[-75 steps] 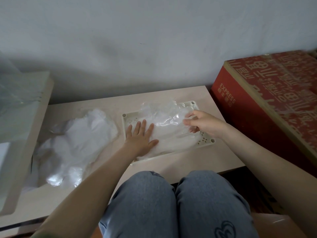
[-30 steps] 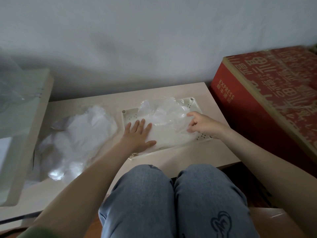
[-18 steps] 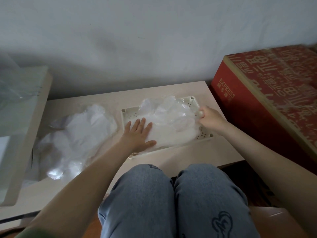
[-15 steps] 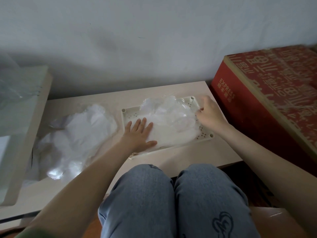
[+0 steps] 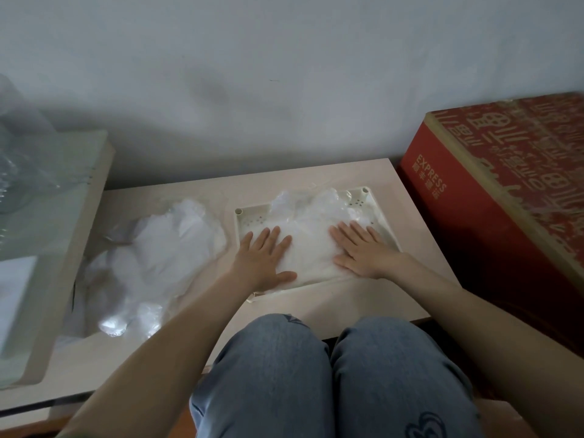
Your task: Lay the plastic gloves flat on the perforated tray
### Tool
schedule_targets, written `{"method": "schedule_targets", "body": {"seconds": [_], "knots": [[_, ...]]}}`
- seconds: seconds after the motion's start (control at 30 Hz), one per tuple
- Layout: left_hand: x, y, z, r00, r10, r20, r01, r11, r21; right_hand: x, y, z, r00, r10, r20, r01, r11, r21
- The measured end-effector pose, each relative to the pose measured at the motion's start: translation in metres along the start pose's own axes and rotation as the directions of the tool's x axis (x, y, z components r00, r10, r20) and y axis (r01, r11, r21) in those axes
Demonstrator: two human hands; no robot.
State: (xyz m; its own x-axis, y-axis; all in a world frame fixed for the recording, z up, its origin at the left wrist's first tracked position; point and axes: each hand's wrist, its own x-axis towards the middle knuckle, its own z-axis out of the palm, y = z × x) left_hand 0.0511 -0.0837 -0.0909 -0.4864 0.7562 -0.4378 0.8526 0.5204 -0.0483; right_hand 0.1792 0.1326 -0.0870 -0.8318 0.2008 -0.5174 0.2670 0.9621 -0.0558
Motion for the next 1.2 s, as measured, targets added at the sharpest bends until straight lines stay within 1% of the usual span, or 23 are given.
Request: {"method": "schedule_targets", "body": {"seconds": [0.07, 0.13, 0.2, 0.23, 0.27, 0.3, 0.33, 0.37, 0.4, 0.43, 0.47, 0.5, 0.57, 0.6, 0.67, 0.8, 0.83, 0.9, 0.97, 1.07, 1.2], "knots": [[-0.001, -0.001, 0.0, 1.0, 0.001, -0.015, -0.001, 1.0, -0.005, -0.002, -0.001, -0.004, 1.0, 0.023, -0.01, -0.023, 1.0, 0.008], [-0.006, 0.0, -0.005, 0.998, 0.013, -0.063, -0.016, 0.998, -0.057, -0.006, -0.004, -0.011, 0.998, 0.03, -0.051, -0.027, 0.998, 0.058], [-0.014, -0.002, -0.013, 0.985, 0.04, -0.165, -0.071, 0.979, -0.189, -0.01, -0.007, -0.02, 0.994, 0.017, -0.109, -0.006, 0.994, 0.107], [-0.02, -0.005, -0.015, 0.969, 0.028, -0.247, -0.095, 0.96, -0.264, -0.011, -0.011, -0.026, 0.989, 0.006, -0.148, 0.009, 0.995, 0.102], [-0.025, -0.007, -0.017, 0.942, -0.001, -0.336, -0.106, 0.947, -0.302, -0.012, -0.012, -0.029, 0.982, 0.003, -0.186, 0.014, 0.996, 0.09], [-0.029, -0.01, -0.017, 0.897, -0.053, -0.44, -0.089, 0.951, -0.295, -0.013, -0.014, -0.033, 0.973, 0.006, -0.229, 0.012, 0.997, 0.074], [-0.032, -0.015, -0.015, 0.837, -0.123, -0.533, -0.03, 0.962, -0.27, -0.014, -0.017, -0.037, 0.962, 0.007, -0.272, 0.009, 0.998, 0.058], [-0.035, -0.021, -0.012, 0.779, -0.218, -0.588, 0.063, 0.96, -0.272, -0.014, -0.02, -0.04, 0.951, 0.01, -0.31, 0.007, 0.999, 0.053], [-0.038, -0.029, -0.009, 0.736, -0.327, -0.593, 0.172, 0.937, -0.303, -0.014, -0.025, -0.044, 0.939, 0.012, -0.343, 0.008, 0.998, 0.057], [-0.044, -0.039, -0.006, 0.736, -0.426, -0.526, 0.286, 0.9, -0.328, -0.015, -0.031, -0.048, 0.929, 0.009, -0.369, 0.015, 0.998, 0.062], [-0.051, -0.049, -0.004, 0.751, -0.496, -0.437, 0.385, 0.865, -0.321, -0.015, -0.038, -0.052, 0.922, 0.0, -0.388, 0.028, 0.997, 0.066], [-0.054, -0.057, 0.001, 0.769, -0.537, -0.348, 0.454, 0.841, -0.294, -0.015, -0.042, -0.055, 0.917, -0.009, -0.398, 0.04, 0.997, 0.068], [-0.064, -0.07, 0.009, 0.796, -0.563, -0.224, 0.516, 0.823, -0.237, -0.013, -0.055, -0.059, 0.912, -0.045, -0.409, 0.08, 0.994, 0.069], [-0.067, -0.073, 0.012, 0.808, -0.56, -0.185, 0.52, 0.824, -0.226, -0.012, -0.06, -0.061, 0.909, -0.06, -0.413, 0.097, 0.993, 0.068], [-0.07, -0.075, 0.017, 0.82, -0.551, -0.154, 0.517, 0.829, -0.214, -0.01, -0.07, -0.065, 0.901, -0.089, -0.424, 0.128, 0.99, 0.064], [-0.075, -0.078, 0.022, 0.83, -0.537, -0.147, 0.493, 0.832, -0.254, -0.007, -0.086, -0.073, 0.91, -0.096, -0.402, 0.151, 0.983, 0.108], [-0.076, -0.078, 0.022, 0.835, -0.533, -0.139, 0.495, 0.837, -0.234, -0.006, -0.088, -0.074, 0.914, -0.098, -0.395, 0.153, 0.982, 0.112], [-0.077, -0.076, 0.019, 0.838, -0.519, -0.166, 0.499, 0.853, -0.151, -0.007, -0.09, -0.077, 0.92, -0.1, -0.378, 0.156, 0.981, 0.119], [-0.079, -0.076, 0.014, 0.838, -0.515, -0.181, 0.501, 0.857, -0.123, -0.007, -0.091, -0.078, 0.928, -0.101, -0.36, 0.158, 0.979, 0.132], [-0.079, -0.078, 0.006, 0.816, -0.548, -0.185, 0.518, 0.834, -0.187, -0.009, -0.091, -0.078, 0.934, -0.107, -0.34, 0.174, 0.969, 0.174], [-0.079, -0.084, -0.004, 0.765, -0.62, -0.174, 0.502, 0.744, -0.442, -0.011, -0.095, -0.079, 0.96, -0.112, -0.255, 0.174, 0.955, 0.239]]}}
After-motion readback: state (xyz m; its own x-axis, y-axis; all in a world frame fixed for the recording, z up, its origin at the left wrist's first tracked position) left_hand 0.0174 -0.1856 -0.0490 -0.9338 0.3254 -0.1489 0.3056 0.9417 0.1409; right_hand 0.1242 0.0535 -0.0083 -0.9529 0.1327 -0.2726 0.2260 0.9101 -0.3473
